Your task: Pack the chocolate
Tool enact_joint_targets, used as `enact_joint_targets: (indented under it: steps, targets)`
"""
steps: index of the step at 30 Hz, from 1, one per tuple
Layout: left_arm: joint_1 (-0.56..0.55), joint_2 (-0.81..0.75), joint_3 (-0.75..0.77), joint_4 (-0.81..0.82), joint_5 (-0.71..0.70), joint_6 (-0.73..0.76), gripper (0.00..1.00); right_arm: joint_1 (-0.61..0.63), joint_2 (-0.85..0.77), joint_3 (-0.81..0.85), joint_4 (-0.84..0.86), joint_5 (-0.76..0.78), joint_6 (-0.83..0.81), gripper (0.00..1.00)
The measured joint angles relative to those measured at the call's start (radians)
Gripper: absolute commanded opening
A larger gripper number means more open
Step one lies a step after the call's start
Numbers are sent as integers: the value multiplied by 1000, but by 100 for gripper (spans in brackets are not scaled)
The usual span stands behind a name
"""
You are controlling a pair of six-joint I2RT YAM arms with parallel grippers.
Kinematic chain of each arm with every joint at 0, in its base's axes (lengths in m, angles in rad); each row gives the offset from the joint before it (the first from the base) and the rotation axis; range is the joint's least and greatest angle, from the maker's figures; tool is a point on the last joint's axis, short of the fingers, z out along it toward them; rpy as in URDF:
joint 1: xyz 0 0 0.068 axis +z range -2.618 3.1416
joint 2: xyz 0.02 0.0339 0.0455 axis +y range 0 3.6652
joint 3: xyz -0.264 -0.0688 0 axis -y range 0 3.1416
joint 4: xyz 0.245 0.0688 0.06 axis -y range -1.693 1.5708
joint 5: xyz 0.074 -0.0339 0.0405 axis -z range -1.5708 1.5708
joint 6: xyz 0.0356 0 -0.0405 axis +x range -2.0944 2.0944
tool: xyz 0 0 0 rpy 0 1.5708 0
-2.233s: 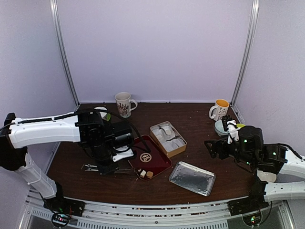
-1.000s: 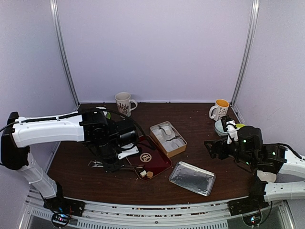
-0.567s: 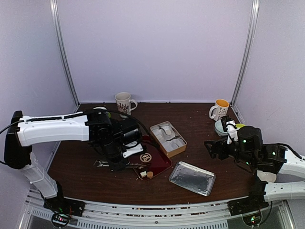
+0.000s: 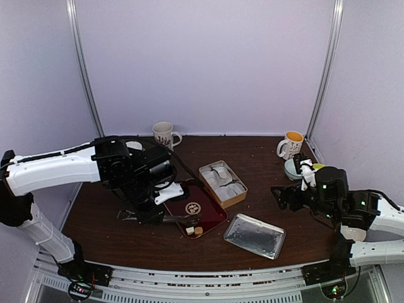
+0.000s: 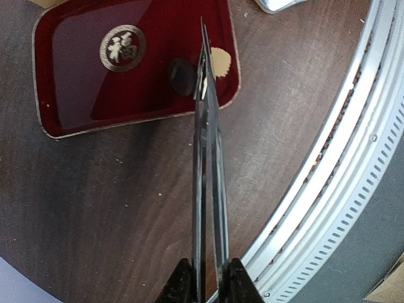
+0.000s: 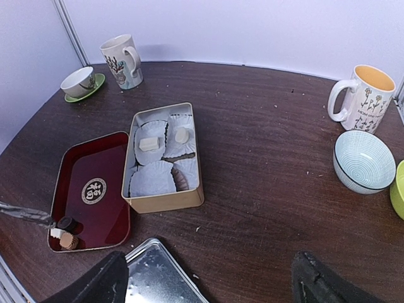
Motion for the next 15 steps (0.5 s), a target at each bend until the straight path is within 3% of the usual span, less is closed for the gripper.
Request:
enact_joint_targets:
  steps: [6, 15]
  targets:
    - [0, 2, -39, -16, 79, 1, 20, 0, 7, 0, 1, 0, 1, 90]
    - [0, 60, -40, -17, 79, 2, 20, 0, 8, 0, 0, 0, 1, 90]
